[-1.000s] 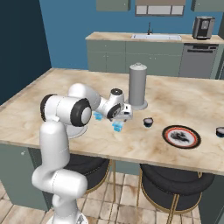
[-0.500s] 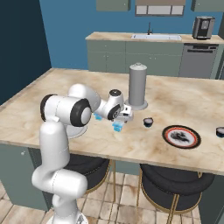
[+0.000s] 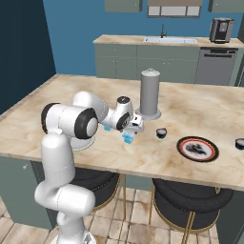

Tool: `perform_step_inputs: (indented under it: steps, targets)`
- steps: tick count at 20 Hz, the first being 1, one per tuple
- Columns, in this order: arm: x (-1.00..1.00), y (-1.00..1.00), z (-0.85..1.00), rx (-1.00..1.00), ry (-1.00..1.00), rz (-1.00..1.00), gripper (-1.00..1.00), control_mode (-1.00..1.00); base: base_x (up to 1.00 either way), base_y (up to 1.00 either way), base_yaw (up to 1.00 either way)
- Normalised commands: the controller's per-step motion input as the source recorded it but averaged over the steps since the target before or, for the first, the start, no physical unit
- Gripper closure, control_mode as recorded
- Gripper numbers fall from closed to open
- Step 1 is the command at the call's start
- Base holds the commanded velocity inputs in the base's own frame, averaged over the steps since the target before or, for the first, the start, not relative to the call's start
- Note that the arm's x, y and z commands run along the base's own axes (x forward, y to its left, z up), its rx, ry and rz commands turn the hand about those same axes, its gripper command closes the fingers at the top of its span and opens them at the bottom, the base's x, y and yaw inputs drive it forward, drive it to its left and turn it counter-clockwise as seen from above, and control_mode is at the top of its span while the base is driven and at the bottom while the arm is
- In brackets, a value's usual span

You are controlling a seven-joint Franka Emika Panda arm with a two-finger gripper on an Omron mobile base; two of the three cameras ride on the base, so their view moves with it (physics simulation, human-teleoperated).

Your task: Place two yogurt containers on each plate.

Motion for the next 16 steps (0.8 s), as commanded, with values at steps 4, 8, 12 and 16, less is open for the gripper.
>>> perform_step_inputs:
  steps: [4, 8, 12, 16]
  targets:
    - [-0.01, 0.00, 0.00, 0.00, 0.00, 0.00, -1.00, -1.00, 0.00, 0.00, 0.00]
    - [-0.03, 0.00, -0.08, 0.00, 0.03, 0.00, -1.00, -1.00, 0.00, 0.00, 0.00]
    - [0.00, 0.00, -0.16, 0.00, 0.09, 0.00, -1.00, -1.00, 0.00, 0.00, 0.00]
    - [0.00, 0.00, -0.17, 0.00, 0.09, 0.00, -1.00, -1.00, 0.00, 0.00, 0.00]
